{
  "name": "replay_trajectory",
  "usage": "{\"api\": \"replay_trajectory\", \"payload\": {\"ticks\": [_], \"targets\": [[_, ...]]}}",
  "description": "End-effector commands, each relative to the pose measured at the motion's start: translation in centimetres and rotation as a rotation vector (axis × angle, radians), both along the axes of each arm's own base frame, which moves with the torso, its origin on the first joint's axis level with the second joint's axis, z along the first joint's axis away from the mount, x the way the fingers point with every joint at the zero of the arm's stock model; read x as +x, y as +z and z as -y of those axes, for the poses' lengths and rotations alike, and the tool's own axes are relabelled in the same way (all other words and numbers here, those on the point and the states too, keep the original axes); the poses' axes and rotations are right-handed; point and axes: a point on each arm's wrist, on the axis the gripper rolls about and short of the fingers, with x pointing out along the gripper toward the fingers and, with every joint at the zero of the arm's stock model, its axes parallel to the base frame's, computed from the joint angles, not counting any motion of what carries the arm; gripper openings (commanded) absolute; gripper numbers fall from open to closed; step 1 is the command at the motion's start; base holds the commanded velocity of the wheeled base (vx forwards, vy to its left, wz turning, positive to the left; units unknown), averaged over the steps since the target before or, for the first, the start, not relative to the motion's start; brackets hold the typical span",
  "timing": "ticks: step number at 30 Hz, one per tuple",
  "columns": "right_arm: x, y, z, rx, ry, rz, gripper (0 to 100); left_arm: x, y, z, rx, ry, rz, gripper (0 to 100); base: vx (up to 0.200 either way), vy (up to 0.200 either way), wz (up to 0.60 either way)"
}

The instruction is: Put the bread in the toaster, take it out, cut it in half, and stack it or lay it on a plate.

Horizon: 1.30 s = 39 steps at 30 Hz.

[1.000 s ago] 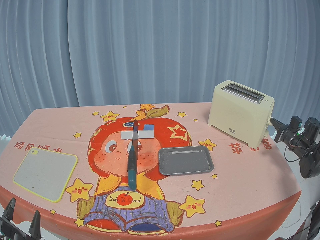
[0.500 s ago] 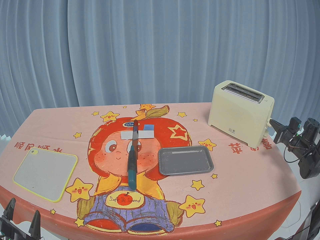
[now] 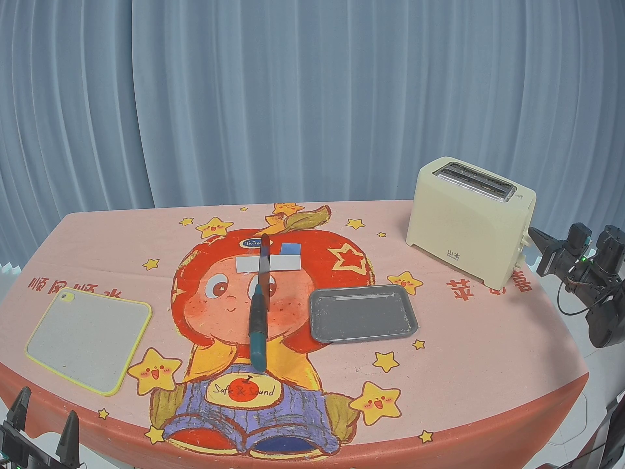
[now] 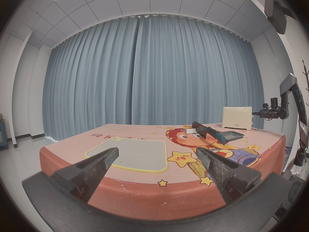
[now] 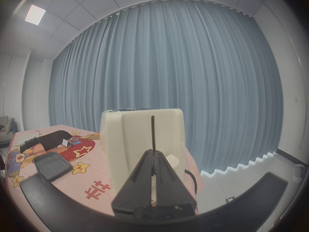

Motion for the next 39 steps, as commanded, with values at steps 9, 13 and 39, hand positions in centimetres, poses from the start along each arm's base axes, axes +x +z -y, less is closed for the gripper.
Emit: {"api": "replay_trajectory", "payload": {"ticks": [9,13,39], "targets": [[-1.1,1.7,-0.5,-0.007,0.008,0.055,0,0.0,-0.5,0.0,0.000,0.001,-0.001,100,0.000,0.000,0.00],[-1.7,2.3,-1.2,-0.009,0.030,0.069,0,0.0,-0.5,0.0,0.000,0.001,-0.001,100,0.000,0.000,0.00],[-6.5,3.8,-2.0,0.021,0.048,0.083,0,0.0,-0.5,0.0,0.000,0.001,-0.001,100,0.000,0.000,0.00]]}}
